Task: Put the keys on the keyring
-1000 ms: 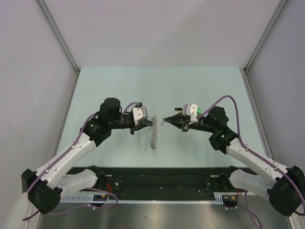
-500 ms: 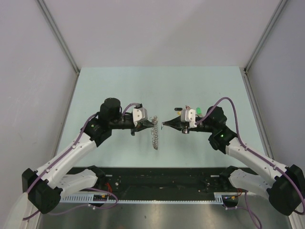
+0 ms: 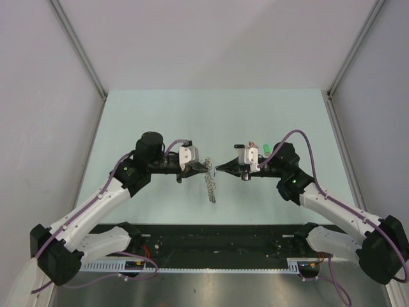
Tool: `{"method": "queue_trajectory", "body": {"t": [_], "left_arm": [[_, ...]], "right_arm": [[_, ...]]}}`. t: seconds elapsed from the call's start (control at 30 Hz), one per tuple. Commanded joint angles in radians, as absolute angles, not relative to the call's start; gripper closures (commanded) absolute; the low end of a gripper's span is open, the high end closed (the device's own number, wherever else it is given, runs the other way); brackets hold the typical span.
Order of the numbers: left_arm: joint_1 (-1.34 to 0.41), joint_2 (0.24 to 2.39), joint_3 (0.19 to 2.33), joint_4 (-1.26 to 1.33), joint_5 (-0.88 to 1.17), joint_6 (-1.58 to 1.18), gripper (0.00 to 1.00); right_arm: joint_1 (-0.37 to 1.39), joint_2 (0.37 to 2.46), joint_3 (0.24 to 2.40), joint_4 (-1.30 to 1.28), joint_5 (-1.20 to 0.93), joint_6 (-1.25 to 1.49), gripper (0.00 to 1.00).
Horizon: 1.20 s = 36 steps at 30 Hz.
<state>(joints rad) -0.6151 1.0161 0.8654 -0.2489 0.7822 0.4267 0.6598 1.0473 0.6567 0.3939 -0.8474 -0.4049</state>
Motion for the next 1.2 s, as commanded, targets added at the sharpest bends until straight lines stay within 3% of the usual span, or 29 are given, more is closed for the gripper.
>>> {"method": "queue_trajectory", "body": {"t": [0.0,1.17], "left_arm": [[-0.626,1.017,0.871,-0.198,0.830,0.437,1.00],[-0.635,1.017,0.873,-0.210,0.798,0.437,1.00]], "right_arm": [[0.672,1.052,0.663,0.451,-0.845,-0.422,1.00],[0.713,1.054,0.673,0.408,-0.775,-0.468,1.00]]}}
